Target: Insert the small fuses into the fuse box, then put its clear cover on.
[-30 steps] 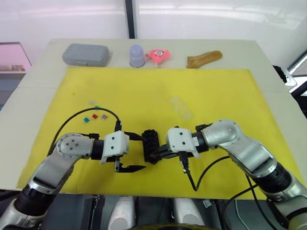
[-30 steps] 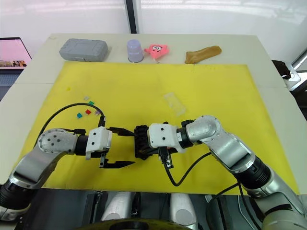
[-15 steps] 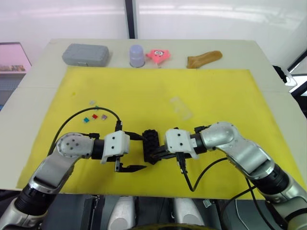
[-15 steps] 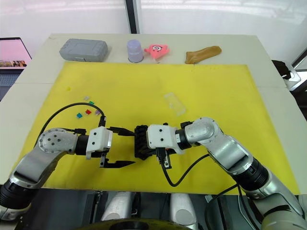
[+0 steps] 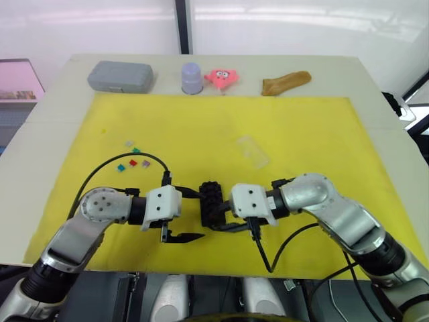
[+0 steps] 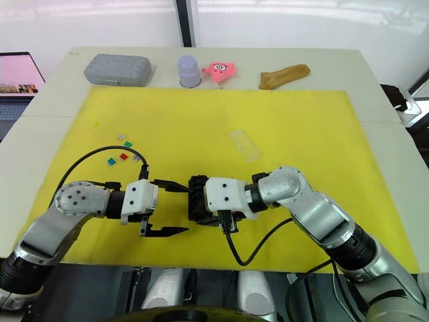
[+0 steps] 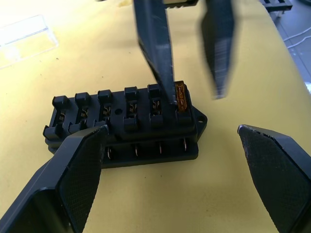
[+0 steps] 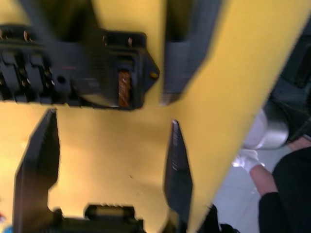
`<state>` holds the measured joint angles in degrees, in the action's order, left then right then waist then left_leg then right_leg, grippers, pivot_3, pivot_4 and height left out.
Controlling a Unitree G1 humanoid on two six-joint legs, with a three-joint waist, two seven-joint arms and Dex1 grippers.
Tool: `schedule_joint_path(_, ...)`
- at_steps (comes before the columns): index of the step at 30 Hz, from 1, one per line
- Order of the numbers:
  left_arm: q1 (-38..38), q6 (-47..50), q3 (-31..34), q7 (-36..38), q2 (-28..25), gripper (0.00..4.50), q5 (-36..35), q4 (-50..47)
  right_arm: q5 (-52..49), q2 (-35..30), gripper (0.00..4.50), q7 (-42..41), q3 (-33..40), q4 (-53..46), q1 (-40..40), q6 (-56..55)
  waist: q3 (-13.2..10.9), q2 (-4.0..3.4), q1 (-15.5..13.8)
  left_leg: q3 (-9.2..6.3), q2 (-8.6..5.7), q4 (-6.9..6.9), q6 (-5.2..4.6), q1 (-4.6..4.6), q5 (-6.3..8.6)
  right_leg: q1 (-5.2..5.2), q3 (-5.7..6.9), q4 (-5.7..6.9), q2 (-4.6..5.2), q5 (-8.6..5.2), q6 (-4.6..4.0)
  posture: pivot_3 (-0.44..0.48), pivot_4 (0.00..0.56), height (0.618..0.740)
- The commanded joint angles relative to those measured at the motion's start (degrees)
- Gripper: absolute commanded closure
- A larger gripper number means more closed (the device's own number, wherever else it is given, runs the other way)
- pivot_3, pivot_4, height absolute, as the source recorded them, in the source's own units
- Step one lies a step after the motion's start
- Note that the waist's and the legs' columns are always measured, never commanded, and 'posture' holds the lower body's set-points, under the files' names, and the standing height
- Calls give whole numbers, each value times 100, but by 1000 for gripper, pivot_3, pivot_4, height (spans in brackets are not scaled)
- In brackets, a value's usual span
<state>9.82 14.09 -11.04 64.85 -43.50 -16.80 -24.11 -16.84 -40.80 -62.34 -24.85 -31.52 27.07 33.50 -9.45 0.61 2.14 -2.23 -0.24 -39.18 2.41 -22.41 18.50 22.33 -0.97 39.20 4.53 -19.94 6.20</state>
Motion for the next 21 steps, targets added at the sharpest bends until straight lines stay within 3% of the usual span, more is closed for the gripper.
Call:
schedule_joint_path(1,94,-122,27,41,2,0,-26,-16,-356,68,1542,0,472,-231,19,-46,0,0,-1,0,0,0,0,0,0,0,0,0,0,0,0,0,150,740)
schedule_joint_path(7,183,-143,14,79,27,0,-25,71,-534,320,1542,39,711,179,-221,-418,0,0,1,0,0,0,0,0,0,0,1,1,-1,0,0,0,150,740)
schedule_joint_path(13,213,-194,2,96,53,0,4,131,-580,528,4433,-3,656,445,-434,-599,0,0,5,0,0,0,1,0,-1,0,1,3,-1,0,0,0,150,740)
schedule_joint_path(21,266,-203,17,96,56,0,34,182,-145,510,4433,83,393,611,-500,-757,0,0,5,0,0,-1,2,0,-1,0,1,3,-2,0,0,0,150,740)
